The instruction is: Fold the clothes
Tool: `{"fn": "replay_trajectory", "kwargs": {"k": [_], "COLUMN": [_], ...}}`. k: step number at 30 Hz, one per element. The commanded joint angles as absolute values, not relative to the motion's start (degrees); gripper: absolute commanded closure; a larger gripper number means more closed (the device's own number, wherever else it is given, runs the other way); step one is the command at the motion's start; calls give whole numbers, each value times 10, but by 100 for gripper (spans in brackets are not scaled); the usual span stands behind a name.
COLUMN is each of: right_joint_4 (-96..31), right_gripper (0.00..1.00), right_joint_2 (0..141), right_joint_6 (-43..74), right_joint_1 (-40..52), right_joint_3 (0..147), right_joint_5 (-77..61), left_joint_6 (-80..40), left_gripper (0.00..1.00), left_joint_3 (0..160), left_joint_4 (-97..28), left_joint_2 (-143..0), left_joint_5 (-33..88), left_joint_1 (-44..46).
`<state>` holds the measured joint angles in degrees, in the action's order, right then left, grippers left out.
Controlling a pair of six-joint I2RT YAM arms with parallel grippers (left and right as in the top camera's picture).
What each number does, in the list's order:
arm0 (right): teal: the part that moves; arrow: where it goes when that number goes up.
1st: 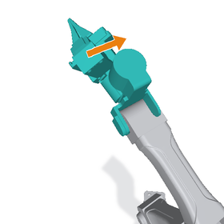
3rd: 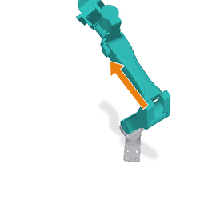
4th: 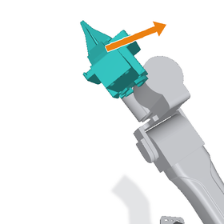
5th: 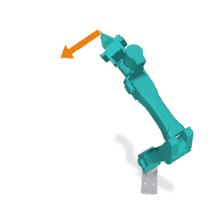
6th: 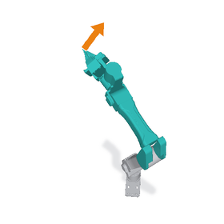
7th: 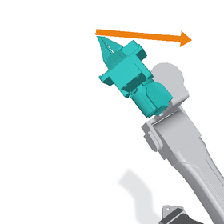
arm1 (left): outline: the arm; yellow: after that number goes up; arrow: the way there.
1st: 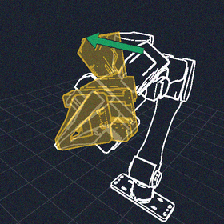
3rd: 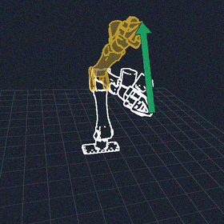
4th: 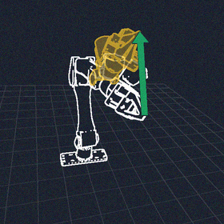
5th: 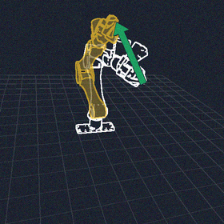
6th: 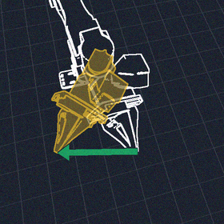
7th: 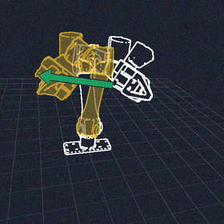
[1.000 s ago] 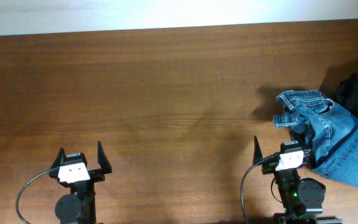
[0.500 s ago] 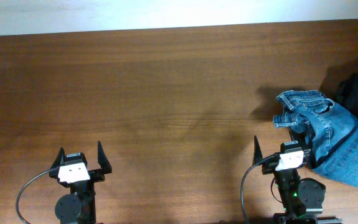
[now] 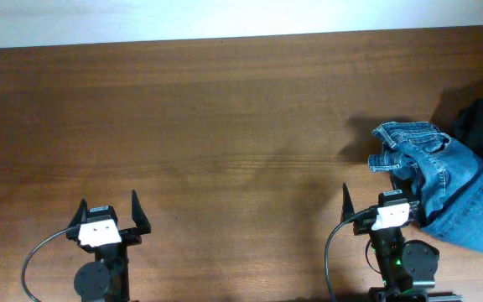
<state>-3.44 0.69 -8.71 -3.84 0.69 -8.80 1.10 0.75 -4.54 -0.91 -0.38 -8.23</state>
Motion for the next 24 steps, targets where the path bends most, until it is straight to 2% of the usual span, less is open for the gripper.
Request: {"fn": "replay_trajectory", "kwargs": {"k": [1,9,18,22,24], "right_joint_4": [-37,-35,2,118,178], "right_gripper": [1,2,1,1,1], "right_joint_2": [4,4,4,4,4], "right_joint_6": [-79,-79,-78,-77,-32], "right_joint_1": [-42,-42,-42,-42,-42], "right_joint_3": [3,3,3,3,7], "right_joint_5": [-79,-84,-334,-472,-480], "left_joint_6": [20,20,20,20,20], "left_gripper": [1,1,1,1,1], "left_joint_3": [5,5,5,5,5], "left_joint_4": [-48,-48,-48,-48,-48], "left_joint_2": [-4,-4,-4,-4,-4], "left_joint_5": [3,3,3,3,3], "left_joint_1": [-84,-84,-84,-84,-84]}}
